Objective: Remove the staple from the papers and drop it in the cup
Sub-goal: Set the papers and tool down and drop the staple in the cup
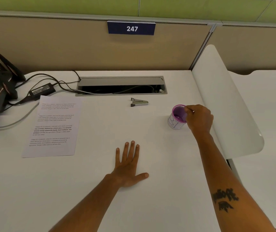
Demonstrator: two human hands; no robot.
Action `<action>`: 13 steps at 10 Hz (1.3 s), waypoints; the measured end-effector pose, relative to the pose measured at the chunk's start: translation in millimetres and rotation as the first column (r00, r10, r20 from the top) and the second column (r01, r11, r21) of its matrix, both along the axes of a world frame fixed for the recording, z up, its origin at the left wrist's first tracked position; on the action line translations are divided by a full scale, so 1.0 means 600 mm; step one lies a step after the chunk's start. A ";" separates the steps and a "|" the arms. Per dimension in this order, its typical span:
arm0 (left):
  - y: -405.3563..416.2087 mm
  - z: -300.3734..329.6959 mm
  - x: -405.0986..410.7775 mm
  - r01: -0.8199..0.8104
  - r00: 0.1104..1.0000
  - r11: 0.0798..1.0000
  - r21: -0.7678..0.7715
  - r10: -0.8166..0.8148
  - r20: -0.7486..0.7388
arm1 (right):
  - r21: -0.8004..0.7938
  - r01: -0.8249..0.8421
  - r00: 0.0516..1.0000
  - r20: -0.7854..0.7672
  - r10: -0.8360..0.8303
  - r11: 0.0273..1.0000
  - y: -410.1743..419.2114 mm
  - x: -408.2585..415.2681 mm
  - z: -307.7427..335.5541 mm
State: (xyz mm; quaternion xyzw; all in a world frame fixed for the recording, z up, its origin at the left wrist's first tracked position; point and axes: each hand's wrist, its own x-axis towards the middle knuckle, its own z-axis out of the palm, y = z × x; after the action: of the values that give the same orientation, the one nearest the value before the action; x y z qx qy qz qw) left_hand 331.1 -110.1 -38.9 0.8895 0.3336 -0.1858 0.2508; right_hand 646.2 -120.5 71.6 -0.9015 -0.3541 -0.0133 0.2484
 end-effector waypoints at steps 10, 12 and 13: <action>-0.001 -0.005 0.001 -0.002 1.000 1.000 0.022 0.002 0.007 | -0.116 -0.056 0.998 0.023 0.059 0.992 -0.135 -0.196 -0.182; -0.001 -0.007 0.001 0.000 1.000 1.000 0.031 0.000 0.000 | -0.120 -0.050 0.998 0.040 0.055 0.992 -0.112 -0.203 -0.191; 0.000 -0.007 0.001 0.001 1.000 1.000 0.026 -0.001 0.003 | -0.078 -0.054 0.998 0.012 0.055 0.995 -0.107 -0.197 -0.191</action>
State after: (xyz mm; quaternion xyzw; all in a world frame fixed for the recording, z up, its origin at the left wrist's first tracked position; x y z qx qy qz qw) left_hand 331.6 -110.1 -43.2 0.8931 0.3351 -0.1803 0.2398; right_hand 528.1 -184.6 -43.2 -0.9005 -0.3804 0.0009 0.2108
